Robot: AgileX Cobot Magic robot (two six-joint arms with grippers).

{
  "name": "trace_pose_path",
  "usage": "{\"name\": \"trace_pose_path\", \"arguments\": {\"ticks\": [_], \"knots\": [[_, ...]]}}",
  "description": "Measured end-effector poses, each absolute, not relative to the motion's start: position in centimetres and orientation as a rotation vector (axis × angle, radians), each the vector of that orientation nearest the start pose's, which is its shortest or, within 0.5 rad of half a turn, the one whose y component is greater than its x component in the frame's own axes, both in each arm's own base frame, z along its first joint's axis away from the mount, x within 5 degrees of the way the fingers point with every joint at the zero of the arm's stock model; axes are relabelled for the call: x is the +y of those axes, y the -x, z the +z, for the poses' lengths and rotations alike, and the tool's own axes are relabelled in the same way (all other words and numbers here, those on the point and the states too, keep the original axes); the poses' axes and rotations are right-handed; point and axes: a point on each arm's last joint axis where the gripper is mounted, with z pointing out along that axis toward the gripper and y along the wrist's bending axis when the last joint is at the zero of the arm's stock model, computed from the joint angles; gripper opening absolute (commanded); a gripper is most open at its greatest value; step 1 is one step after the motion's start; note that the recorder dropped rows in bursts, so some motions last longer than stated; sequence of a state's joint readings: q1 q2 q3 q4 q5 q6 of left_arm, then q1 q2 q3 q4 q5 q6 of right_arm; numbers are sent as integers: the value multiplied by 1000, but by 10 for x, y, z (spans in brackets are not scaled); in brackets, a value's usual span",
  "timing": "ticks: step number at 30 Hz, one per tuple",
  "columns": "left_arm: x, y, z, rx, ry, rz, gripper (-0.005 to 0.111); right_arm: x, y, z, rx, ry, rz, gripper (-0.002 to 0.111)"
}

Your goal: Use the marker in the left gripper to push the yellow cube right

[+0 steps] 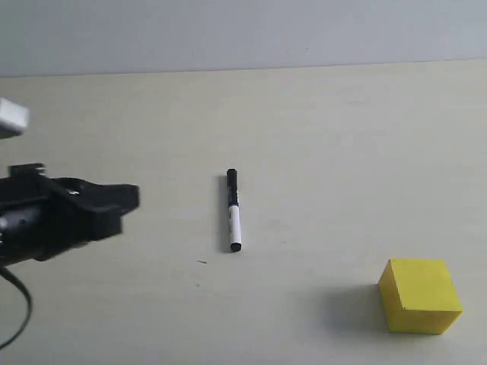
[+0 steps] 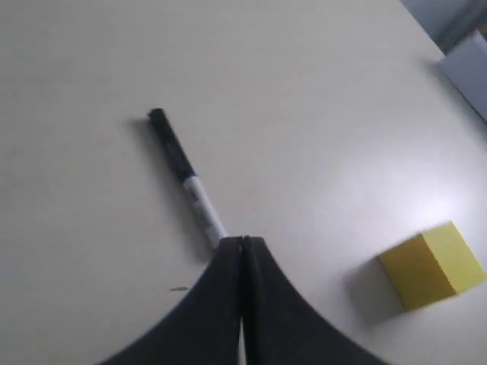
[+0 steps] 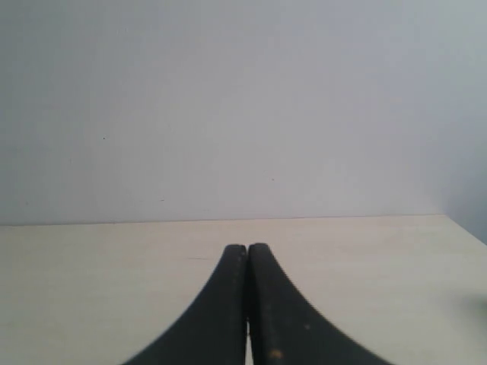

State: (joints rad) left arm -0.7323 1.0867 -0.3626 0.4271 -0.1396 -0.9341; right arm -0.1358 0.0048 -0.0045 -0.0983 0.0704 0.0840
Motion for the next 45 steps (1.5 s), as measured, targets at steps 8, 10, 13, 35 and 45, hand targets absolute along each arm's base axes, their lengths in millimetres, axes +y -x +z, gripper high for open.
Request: {"name": "trace_pose_path", "arguments": {"ticks": [8,10,13,35,45], "knots": [[-48,-99,208,1903,121,-728,0,-8,-56,208,1552,-100,-124,0],[-35,-87,200,1827,198,-710,0,-8,-56,208,1552,-100,-124,0],[-21,-76,199,1747,353,-684,0,-8,-56,208,1552,-100,-124,0],[-3,-56,191,1729,198,-328,0,-8,-56,208,1552,-100,-124,0],[-3,-56,190,1745,-20,-69,0,-8,-56,208,1552,-100,-124,0]]}}
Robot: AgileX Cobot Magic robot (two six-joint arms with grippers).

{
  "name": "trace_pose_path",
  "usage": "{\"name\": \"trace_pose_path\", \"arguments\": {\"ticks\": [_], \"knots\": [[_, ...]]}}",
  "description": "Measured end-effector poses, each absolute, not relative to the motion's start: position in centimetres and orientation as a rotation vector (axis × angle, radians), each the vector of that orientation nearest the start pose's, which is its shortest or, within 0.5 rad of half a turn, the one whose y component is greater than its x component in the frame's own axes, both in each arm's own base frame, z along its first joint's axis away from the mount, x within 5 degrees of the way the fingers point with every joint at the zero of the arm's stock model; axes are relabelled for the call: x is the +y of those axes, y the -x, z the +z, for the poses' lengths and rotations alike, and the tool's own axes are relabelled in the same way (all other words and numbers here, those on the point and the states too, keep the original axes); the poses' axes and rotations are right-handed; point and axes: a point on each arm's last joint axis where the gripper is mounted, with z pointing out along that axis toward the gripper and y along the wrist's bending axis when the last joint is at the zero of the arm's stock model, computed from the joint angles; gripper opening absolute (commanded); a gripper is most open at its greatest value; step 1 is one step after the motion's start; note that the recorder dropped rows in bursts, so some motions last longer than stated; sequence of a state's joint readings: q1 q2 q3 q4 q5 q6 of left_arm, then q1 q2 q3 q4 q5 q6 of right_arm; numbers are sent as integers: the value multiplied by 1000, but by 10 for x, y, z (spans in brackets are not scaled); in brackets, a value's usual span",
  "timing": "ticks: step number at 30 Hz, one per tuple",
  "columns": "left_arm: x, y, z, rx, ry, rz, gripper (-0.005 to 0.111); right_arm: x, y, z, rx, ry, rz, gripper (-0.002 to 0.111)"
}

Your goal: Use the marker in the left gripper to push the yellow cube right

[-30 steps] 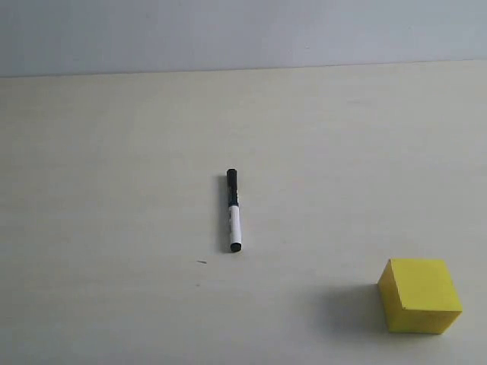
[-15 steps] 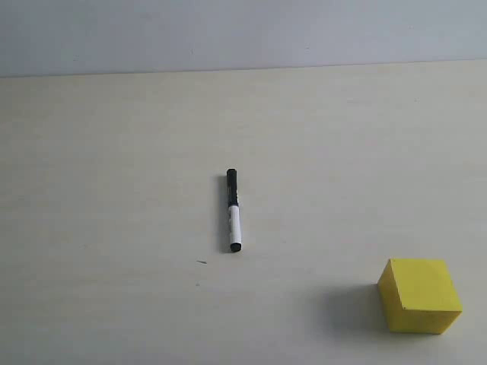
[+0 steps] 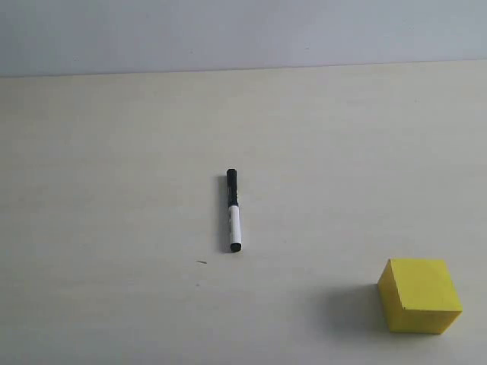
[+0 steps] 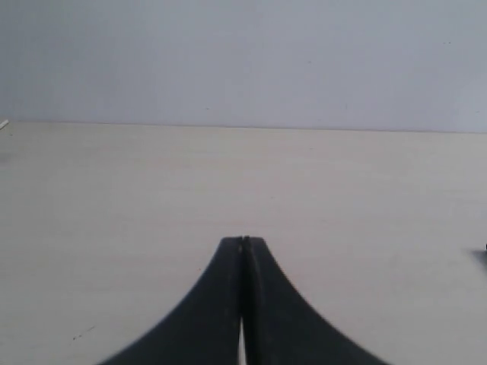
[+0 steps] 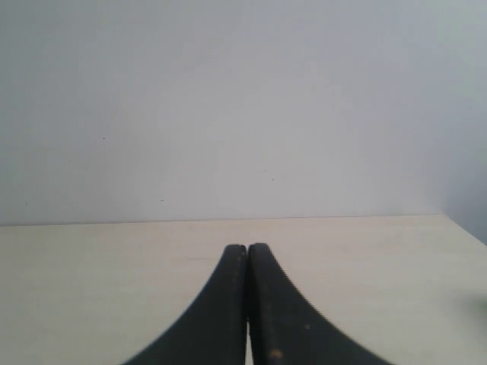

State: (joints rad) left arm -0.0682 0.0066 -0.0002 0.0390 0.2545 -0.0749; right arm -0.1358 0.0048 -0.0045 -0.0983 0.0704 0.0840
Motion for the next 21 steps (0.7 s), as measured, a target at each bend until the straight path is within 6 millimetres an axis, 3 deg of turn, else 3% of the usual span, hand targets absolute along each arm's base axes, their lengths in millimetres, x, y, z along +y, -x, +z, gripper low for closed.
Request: {"name": "trace_pose_path", "arguments": {"ticks": [6,21], "knots": [[2,-56,190,1745,69,-1,0,-8,-56,208,1552,-100,-124,0],[3,-56,190,1745,64,12,0,-8,-56,208,1552,-100,-124,0]]}}
